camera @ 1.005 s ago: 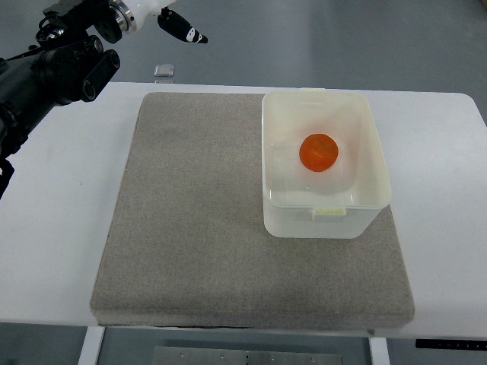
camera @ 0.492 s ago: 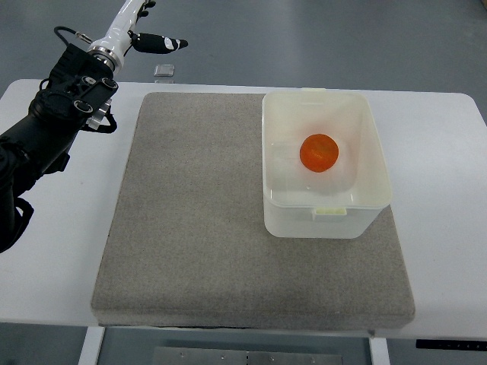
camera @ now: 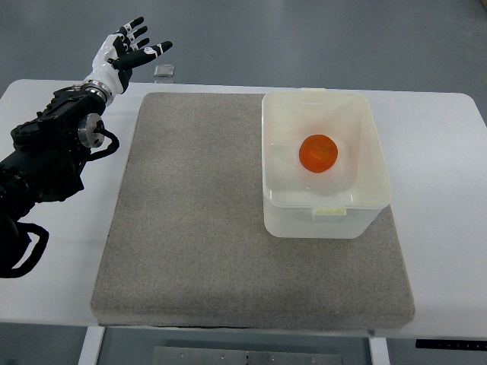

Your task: Put orange in box with left hand

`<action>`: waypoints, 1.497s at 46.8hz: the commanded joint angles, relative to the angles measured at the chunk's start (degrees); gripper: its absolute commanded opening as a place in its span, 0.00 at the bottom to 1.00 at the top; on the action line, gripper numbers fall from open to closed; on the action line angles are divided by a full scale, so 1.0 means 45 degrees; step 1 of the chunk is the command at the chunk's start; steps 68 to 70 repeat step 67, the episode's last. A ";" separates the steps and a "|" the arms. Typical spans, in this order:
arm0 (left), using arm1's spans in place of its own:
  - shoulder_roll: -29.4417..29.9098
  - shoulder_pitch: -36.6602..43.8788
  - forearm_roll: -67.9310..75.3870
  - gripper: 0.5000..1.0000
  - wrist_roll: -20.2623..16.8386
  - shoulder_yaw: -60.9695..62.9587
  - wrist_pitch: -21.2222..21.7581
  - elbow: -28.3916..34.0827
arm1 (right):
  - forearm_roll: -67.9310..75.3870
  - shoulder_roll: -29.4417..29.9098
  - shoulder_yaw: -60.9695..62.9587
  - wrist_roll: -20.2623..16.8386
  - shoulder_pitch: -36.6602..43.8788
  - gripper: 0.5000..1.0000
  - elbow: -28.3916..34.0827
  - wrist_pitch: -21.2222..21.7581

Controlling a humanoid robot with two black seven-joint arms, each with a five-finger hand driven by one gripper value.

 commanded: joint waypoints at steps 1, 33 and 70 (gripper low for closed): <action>-0.0016 0.0208 -0.0252 0.88 -0.0140 -0.0442 -0.0094 -0.0003 | 0.0000 0.0000 0.0000 0.0000 0.0000 0.85 0.0000 0.0000; 0.0023 0.0267 -0.0682 0.98 -0.0277 -0.1810 -0.0075 -0.0003 | 0.0000 0.0000 0.0000 0.0000 0.0000 0.85 0.0000 0.0000; 0.0004 0.0267 -0.0721 0.98 -0.0668 -0.1907 0.0355 -0.0022 | -0.0039 0.0000 -0.0019 -0.0019 0.0000 0.85 0.0000 0.0019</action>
